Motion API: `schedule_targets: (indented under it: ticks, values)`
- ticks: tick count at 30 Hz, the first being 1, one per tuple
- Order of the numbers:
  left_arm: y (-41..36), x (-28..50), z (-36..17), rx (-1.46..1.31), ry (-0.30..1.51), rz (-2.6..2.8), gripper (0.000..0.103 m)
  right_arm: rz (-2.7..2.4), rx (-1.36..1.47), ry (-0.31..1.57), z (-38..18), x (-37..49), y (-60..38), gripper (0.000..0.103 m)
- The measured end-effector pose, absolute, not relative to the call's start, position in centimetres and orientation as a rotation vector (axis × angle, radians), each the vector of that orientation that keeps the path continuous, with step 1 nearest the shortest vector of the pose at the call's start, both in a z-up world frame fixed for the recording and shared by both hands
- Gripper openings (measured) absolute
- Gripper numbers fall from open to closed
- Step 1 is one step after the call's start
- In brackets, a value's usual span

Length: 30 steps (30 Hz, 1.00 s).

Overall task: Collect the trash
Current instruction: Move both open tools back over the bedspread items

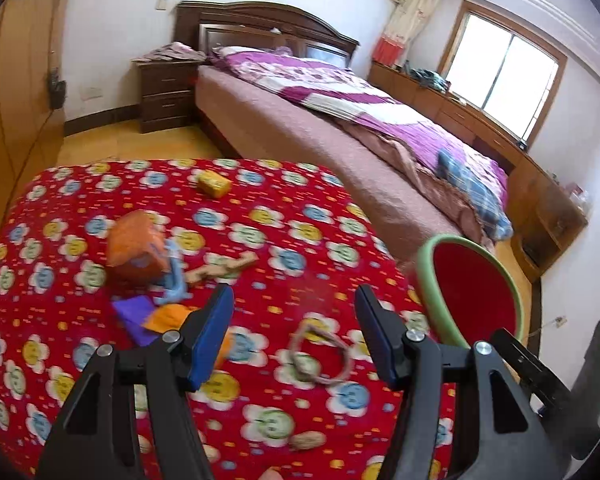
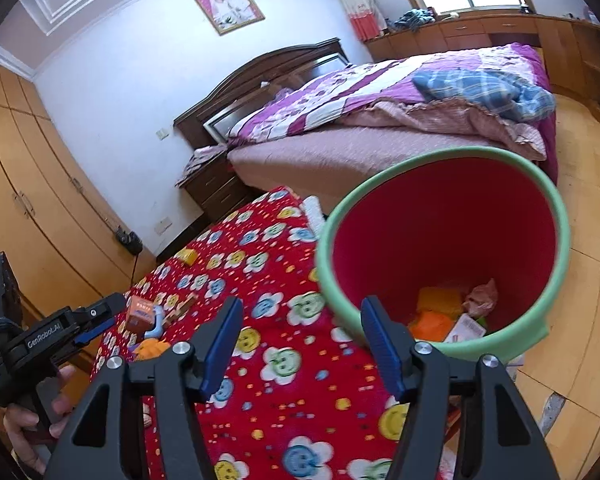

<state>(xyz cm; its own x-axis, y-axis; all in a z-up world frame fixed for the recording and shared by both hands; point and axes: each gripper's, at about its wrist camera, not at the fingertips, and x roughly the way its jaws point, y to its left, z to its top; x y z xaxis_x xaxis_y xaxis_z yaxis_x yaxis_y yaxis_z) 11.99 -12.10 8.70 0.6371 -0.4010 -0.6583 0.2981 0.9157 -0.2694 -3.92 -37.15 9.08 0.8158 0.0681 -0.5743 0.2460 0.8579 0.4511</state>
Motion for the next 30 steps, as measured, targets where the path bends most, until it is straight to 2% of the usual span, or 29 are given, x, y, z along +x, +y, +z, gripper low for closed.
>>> schedule_targets:
  ticks: [14, 30]
  values:
    - [-4.7, 18.2, 6.1, -0.133, 0.812, -0.195, 0.064, -0.067, 0.493, 0.699, 8.0, -0.9, -34.0, 0.068]
    - [-5.1, 23.6, 1.5, -0.134, 0.889, -0.191, 0.065, -0.048, 0.445, 0.76, 6.1, 2.6, -32.2, 0.068]
